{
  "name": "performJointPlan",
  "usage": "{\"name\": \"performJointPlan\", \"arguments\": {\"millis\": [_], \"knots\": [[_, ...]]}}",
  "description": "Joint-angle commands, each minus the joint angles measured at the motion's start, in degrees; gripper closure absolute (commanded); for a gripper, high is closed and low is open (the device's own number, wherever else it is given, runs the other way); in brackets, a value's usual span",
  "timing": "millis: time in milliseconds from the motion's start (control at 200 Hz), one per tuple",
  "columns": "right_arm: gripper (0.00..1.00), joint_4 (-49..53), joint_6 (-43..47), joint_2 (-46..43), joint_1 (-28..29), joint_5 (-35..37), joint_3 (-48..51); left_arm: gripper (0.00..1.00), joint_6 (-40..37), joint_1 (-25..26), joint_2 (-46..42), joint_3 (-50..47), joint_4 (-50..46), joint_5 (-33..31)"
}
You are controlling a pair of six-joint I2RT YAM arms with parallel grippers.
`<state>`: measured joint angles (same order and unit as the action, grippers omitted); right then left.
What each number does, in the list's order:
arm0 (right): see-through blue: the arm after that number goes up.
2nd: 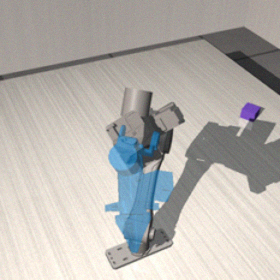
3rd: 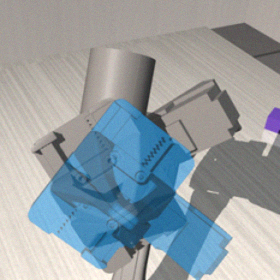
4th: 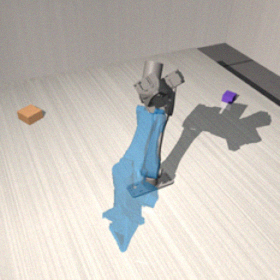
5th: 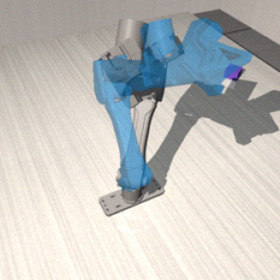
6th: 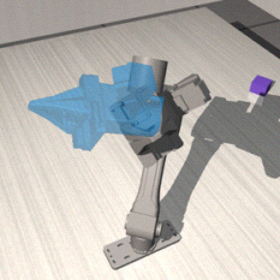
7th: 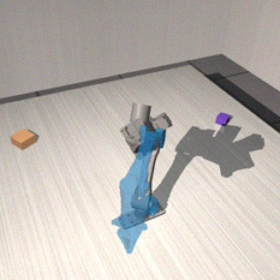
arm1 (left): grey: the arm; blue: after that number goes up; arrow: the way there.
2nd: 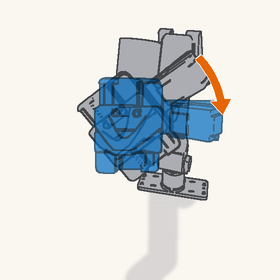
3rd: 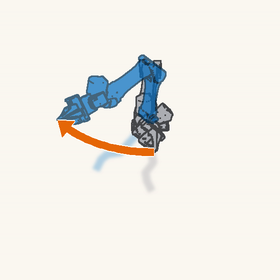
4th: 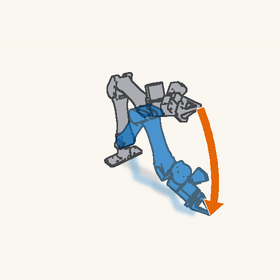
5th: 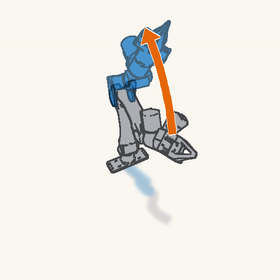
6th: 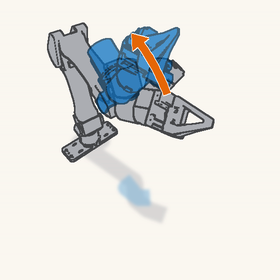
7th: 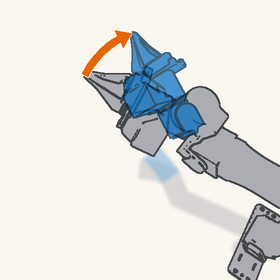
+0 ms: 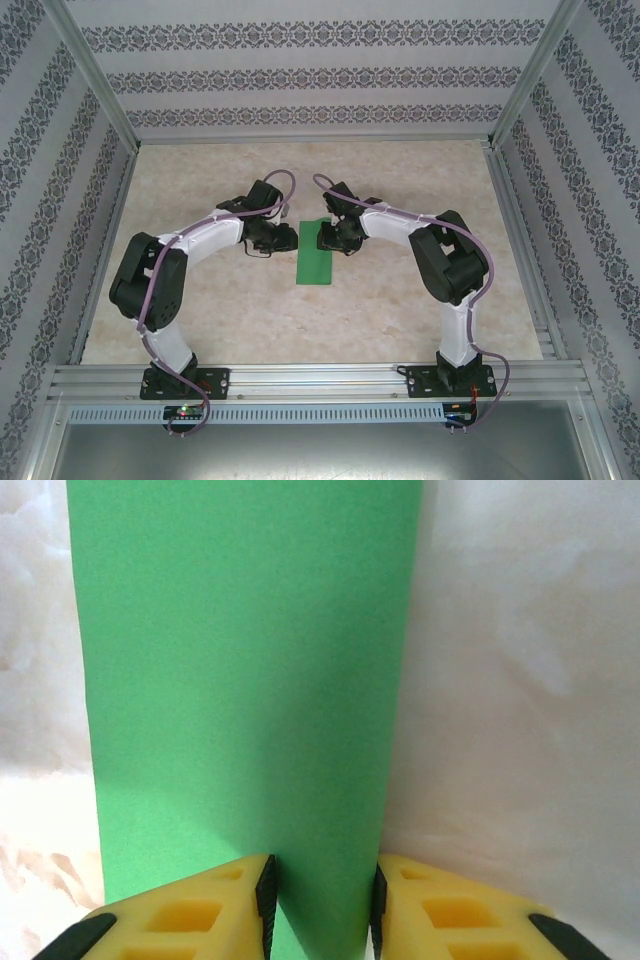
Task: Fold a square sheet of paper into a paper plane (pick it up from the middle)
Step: Hold the square sheet of paper at the center of the table.
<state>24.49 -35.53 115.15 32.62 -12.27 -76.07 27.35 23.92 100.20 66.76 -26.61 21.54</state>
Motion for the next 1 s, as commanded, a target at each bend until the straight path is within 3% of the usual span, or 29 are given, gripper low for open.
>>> {"name": "performJointPlan", "arguments": {"millis": [0, 445, 994], "knots": [[0.67, 2.03, 1.32, 1.68, 0.95, 1.02, -1.14, 0.66, -0.06, -1.03, -2.67, -0.86, -1.60, -1.55], [0.67, 2.41, 0.67, 1.64, 0.96, 1.71, -0.97, 0.65, 2.44, -1.60, -1.88, -2.08, 1.96, 3.10], [0.69, 1.79, -0.10, 1.21, 0.78, 1.47, 0.00, 0.65, 2.76, -1.60, -0.73, -1.45, 2.35, 2.81]]}}
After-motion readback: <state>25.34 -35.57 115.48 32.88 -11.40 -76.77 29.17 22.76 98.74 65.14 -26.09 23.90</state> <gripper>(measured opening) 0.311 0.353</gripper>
